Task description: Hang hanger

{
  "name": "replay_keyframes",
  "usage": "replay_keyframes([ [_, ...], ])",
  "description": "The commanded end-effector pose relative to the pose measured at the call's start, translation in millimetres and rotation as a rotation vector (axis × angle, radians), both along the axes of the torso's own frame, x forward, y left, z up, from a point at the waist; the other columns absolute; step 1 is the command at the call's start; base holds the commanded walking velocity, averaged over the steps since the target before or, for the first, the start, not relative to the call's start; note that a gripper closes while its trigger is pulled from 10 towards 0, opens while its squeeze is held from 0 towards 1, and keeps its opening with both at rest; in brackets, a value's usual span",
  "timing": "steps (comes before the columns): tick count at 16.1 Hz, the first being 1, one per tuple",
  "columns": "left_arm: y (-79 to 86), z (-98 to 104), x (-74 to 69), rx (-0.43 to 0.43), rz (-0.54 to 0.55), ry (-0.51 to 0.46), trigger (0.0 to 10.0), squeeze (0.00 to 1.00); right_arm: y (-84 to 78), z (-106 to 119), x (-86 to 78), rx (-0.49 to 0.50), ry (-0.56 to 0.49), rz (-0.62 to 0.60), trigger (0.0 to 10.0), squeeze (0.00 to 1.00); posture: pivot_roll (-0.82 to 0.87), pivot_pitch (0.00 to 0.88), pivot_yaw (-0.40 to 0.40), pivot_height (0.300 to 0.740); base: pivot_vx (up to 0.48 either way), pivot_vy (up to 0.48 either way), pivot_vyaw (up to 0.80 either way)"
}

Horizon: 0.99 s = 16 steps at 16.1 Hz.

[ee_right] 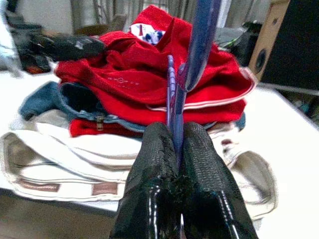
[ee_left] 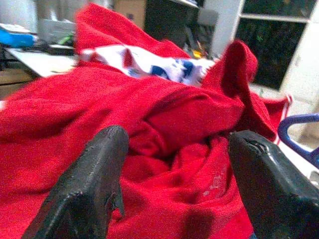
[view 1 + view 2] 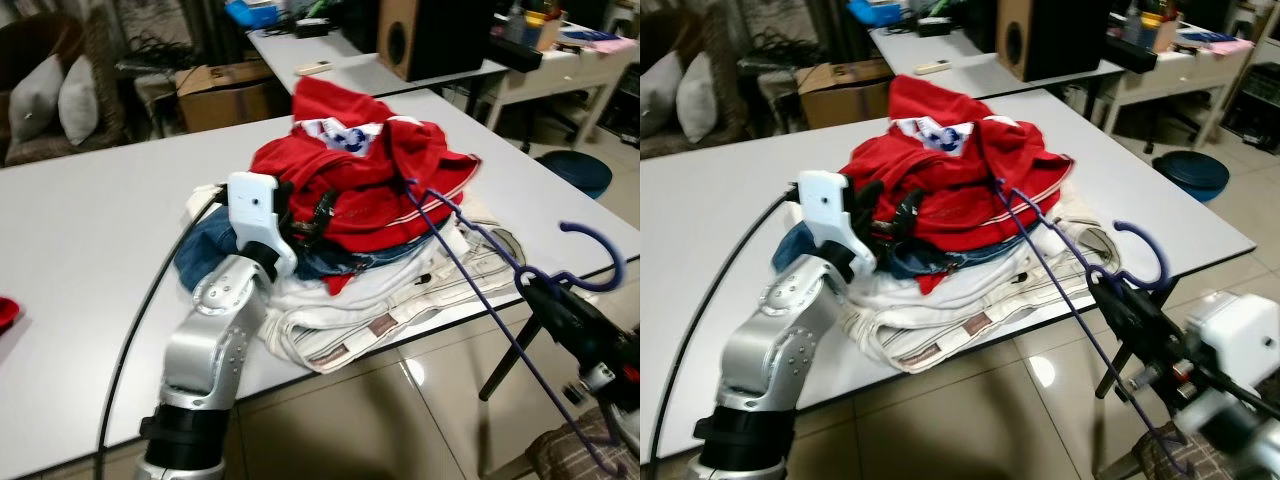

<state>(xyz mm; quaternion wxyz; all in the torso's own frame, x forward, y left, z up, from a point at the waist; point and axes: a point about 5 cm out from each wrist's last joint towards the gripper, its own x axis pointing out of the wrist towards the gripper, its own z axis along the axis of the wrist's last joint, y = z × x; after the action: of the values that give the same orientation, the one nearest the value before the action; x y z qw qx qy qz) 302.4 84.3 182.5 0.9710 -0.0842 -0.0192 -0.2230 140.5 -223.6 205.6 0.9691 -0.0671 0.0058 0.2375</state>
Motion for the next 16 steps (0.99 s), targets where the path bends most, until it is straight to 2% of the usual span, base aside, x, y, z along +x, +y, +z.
replay_keyframes([
  [1,-1.0,-1.7,5.6,0.055,-0.002,0.006,10.0,0.00,3.7,7.2,-4.6,0.018,-0.015,0.041,10.0,0.00,-0.11,0.017,0.102,0.740,0.000,0.000,0.00],
  [4,2.3,-6.1,16.8,0.140,0.054,0.001,10.0,0.00,6.6,13.7,-7.1,0.072,-0.036,0.063,10.0,0.00,-0.12,0.014,0.109,0.740,0.000,0.000,0.00],
  [5,4.4,-6.1,22.4,0.172,0.084,-0.011,10.0,0.00,12.0,16.6,-6.0,0.101,-0.049,0.087,10.0,0.00,-0.12,0.012,0.110,0.740,0.000,0.000,0.00],
  [7,4.9,-5.7,23.4,0.185,0.092,-0.017,10.0,0.00,13.6,16.7,-5.6,0.106,-0.050,0.094,10.0,0.00,-0.12,0.012,0.110,0.740,0.000,0.000,0.00],
  [8,8.2,1.6,23.2,0.183,0.110,-0.049,0.0,0.00,15.0,15.4,-5.4,0.105,-0.040,0.106,10.0,0.00,-0.12,0.009,0.109,0.740,0.000,0.000,0.00],
  [9,11.0,10.8,20.9,0.165,0.115,-0.088,4.7,0.00,14.2,14.8,-5.2,0.107,-0.032,0.112,10.0,0.00,-0.12,0.009,0.109,0.740,0.000,0.000,0.00],
  [11,11.8,14.2,19.7,0.158,0.112,-0.104,4.7,0.00,13.9,15.0,-5.5,0.110,-0.030,0.115,10.0,0.00,-0.12,0.008,0.106,0.740,0.000,0.000,0.00],
  [12,12.3,18.5,16.4,0.153,0.079,-0.118,10.0,0.00,13.4,14.7,-4.0,0.108,-0.026,0.120,10.0,0.00,-0.10,0.005,0.099,0.740,0.000,0.000,0.00],
  [14,12.8,18.9,15.5,0.163,0.068,-0.123,10.0,0.00,13.5,14.6,-2.7,0.109,-0.022,0.124,10.0,0.00,-0.10,0.005,0.099,0.740,0.000,0.000,0.00],
  [16,17.6,5.9,22.0,0.243,0.113,-0.061,10.0,0.00,15.2,14.3,-0.1,0.109,-0.021,0.134,10.0,0.00,-0.10,0.004,0.098,0.740,0.000,0.000,0.00],
])
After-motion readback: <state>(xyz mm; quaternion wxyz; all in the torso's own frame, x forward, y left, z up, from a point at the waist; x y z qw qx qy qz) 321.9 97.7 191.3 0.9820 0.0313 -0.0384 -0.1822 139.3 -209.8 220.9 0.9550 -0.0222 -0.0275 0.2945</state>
